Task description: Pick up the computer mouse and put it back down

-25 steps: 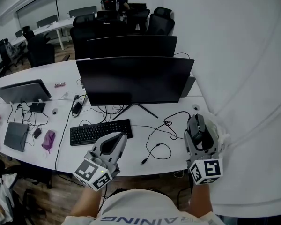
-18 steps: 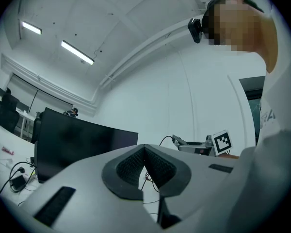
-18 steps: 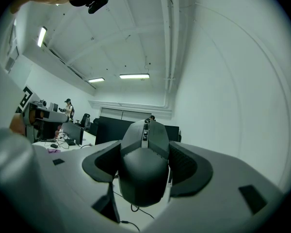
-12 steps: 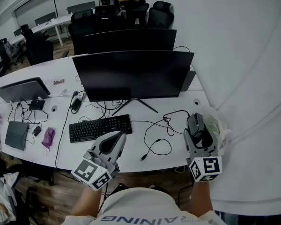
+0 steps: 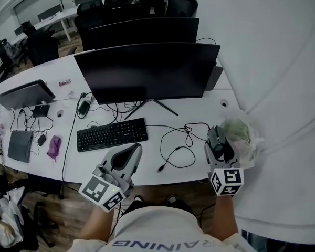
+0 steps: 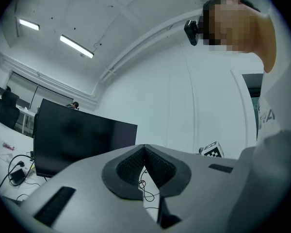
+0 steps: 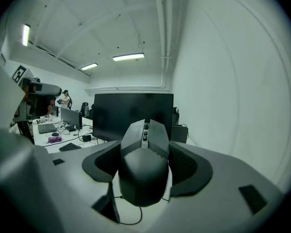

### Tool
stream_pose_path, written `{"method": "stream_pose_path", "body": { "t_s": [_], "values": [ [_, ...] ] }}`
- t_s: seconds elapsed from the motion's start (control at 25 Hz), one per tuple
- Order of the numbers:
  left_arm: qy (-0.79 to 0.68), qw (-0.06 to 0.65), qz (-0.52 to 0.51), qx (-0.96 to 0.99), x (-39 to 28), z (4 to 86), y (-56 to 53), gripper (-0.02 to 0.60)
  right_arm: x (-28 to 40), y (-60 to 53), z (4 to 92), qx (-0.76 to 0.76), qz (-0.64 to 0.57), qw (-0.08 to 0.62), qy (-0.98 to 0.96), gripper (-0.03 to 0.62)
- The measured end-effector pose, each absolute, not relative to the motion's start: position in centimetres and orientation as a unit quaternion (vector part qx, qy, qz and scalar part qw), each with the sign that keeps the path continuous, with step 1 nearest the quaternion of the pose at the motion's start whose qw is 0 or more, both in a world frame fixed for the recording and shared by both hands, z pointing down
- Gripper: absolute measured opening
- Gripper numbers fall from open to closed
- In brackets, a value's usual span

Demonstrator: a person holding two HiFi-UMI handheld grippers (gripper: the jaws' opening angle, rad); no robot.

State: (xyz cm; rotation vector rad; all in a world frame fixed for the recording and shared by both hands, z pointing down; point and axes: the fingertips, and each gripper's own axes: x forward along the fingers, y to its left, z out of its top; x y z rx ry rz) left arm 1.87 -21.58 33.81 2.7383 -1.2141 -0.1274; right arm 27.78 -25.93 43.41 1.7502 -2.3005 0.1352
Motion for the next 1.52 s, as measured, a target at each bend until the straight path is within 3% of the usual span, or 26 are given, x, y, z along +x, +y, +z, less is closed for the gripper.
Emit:
{"method": "stream_pose_path", "body": {
  "t_s": [1.16,1.52],
  "values": [
    [-0.428,0.15,0.049,0.89,5.6,41.6,-22.4,0.005,32.9,-26.6,68.6,0.549,0.208,0.31,-0.748,0.302],
    [-0.438,0.174,0.065,0.88,5.7,43.6,-22.0,0.005,32.7,-26.0,72.7,0.53,0.234,0.344,-0.739,0.302]
  ]
}}
